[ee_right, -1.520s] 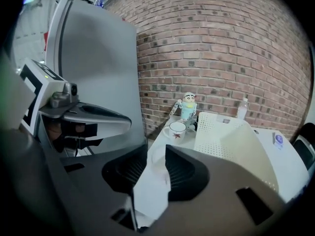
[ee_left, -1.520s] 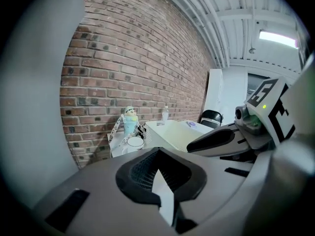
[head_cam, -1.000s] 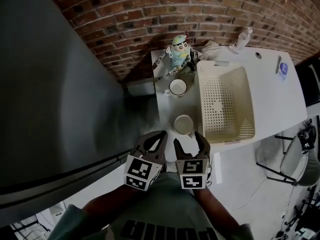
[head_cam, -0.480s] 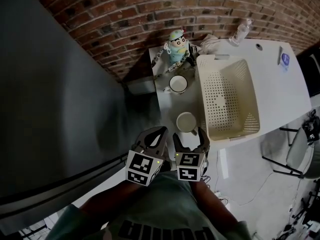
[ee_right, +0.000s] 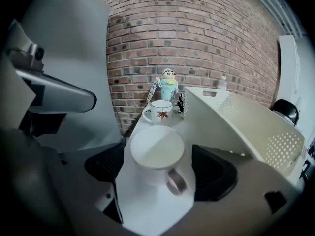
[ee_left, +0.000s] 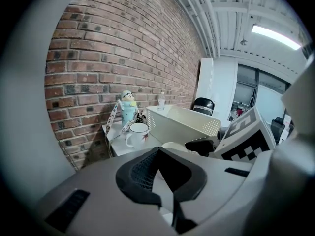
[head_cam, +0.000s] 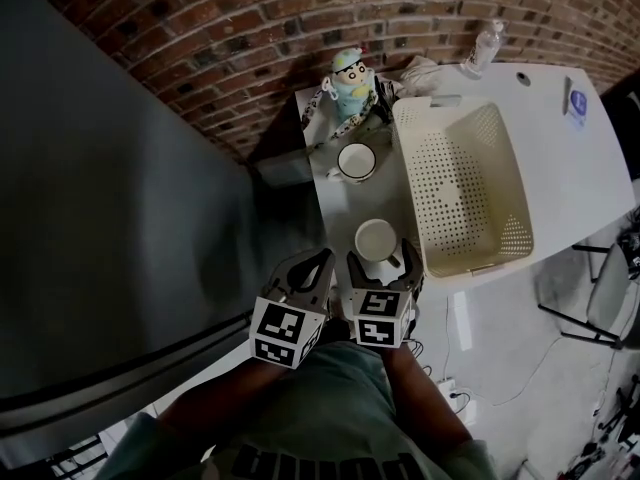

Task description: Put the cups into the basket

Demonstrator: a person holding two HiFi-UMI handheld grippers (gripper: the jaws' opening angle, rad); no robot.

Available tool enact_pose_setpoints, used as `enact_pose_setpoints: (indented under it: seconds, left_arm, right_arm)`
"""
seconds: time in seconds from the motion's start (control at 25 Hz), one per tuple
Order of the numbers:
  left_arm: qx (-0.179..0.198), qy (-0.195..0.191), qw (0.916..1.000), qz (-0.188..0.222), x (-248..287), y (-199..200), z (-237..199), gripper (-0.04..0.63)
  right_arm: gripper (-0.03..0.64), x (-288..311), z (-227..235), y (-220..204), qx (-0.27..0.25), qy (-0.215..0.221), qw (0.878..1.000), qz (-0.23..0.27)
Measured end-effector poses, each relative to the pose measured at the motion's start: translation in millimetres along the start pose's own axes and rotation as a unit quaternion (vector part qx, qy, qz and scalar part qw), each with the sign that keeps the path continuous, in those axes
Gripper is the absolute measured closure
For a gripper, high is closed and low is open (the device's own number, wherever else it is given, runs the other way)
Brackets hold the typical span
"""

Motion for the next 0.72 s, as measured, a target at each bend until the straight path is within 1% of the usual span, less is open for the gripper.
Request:
enact_pose_setpoints:
  seconds: [0.44,0.72]
  left_arm:
    - [-0.015,0.013,0.9998,-0.003,12,-7,-10,0.589]
    - [-0.028,0.018,0.9994,-0.006,17,-8,-13,0.589]
  right_arm:
    - [0.209,24,-2,-2,-0.012,0.001,1.0,0.002]
    - [0.21,40,-4,-11,-0.025,0.006,1.0,-0.014]
Point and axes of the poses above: the fingertips, and each gripper's own axes: x forward along the fingers, z to its right, y out of its top, the point moved 1 cm from there along -x, backward along the fingers, and after that the axes turned 15 degrees about -x, right-handed, at the moved point
